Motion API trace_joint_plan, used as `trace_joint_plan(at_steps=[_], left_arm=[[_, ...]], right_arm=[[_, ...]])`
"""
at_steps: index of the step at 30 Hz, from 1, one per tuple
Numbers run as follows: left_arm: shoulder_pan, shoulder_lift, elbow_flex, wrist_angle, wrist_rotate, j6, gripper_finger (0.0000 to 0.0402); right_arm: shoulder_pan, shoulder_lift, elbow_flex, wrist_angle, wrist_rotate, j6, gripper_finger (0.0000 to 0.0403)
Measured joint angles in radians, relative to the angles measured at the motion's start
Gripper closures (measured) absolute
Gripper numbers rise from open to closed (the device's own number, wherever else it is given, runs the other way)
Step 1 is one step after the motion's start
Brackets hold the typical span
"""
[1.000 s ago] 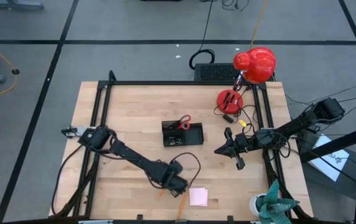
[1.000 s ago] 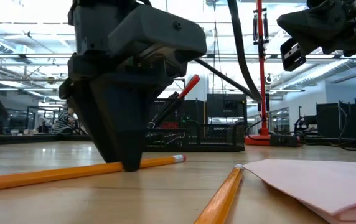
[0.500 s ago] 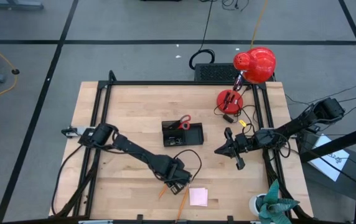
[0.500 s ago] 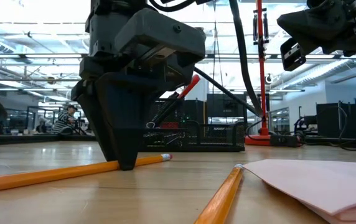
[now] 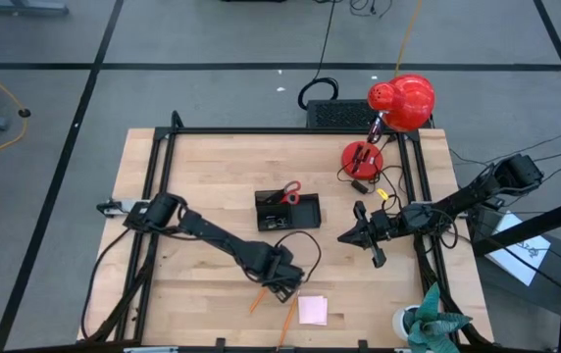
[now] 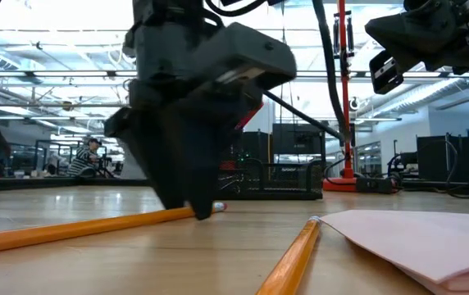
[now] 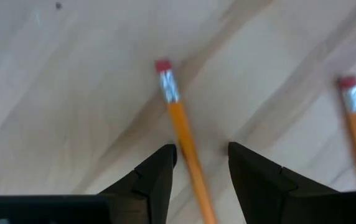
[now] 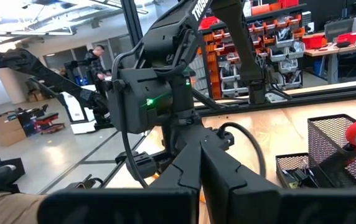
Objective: Pick and place office supplies into organizer
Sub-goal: Put the left pencil into the desk organizer
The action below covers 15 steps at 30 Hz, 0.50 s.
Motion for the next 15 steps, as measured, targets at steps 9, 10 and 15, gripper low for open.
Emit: trace_joint_plan(at_steps=[9, 10, 15], left_arm=[[0.019, 0.0, 0.001, 0.019, -0.033, -0.012, 0.0238], [0.019, 0.0, 0.001, 0.016, -0.034, -0.012, 0.0238], [0.012, 0.0, 0.001, -0.011, -0.035, -0.007, 0.0238]], right_arm=[[0.0, 0.0, 0.0, 0.0, 0.0, 0.001, 0.0403], [0.0, 0.0, 0.0, 0.0, 0.0, 0.001, 0.0403], [0.0, 0.0, 0.0, 0.0, 0.0, 0.001, 0.0403]])
